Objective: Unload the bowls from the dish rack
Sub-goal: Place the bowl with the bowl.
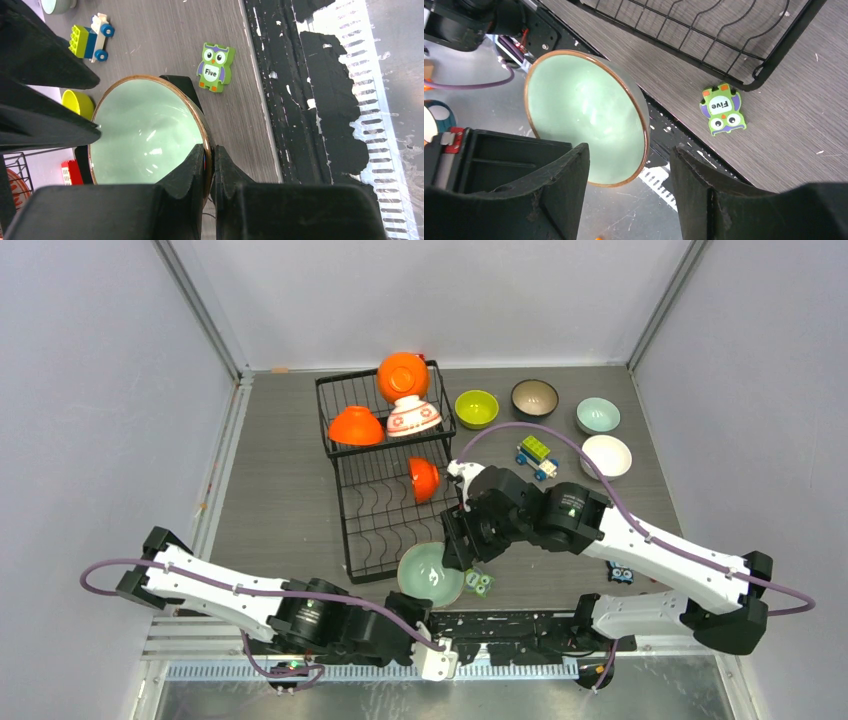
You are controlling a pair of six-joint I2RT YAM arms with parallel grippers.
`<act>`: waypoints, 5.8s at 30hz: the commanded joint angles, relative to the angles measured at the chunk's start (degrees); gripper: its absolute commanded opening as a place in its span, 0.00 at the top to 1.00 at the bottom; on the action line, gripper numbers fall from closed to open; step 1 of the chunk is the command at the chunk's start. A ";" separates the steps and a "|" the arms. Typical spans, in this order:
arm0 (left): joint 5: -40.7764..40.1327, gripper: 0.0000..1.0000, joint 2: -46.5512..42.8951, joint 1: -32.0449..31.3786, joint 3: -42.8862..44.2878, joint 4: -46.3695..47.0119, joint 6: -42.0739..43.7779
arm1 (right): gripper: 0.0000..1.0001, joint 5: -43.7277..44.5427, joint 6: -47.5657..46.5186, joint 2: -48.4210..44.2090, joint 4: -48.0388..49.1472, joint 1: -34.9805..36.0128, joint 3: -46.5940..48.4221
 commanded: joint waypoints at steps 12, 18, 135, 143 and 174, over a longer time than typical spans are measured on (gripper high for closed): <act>-4.06 1.00 -2.67 -2.05 -0.01 6.91 1.34 | 0.55 1.77 0.80 3.04 3.72 0.78 -3.25; -5.04 1.00 -2.54 -2.27 -0.70 7.74 1.01 | 0.74 1.92 1.46 3.86 5.00 1.23 -3.51; -9.39 1.00 8.59 30.15 6.60 -1.55 -96.45 | 0.99 29.30 15.29 -3.08 8.01 0.92 -14.20; -10.76 0.09 6.80 30.10 7.16 -5.61 -95.47 | 0.99 32.71 14.24 -5.40 -0.03 0.94 -8.06; -15.73 0.04 -23.40 30.12 -11.28 -6.73 -88.31 | 0.99 17.16 13.81 19.19 29.40 -74.39 8.68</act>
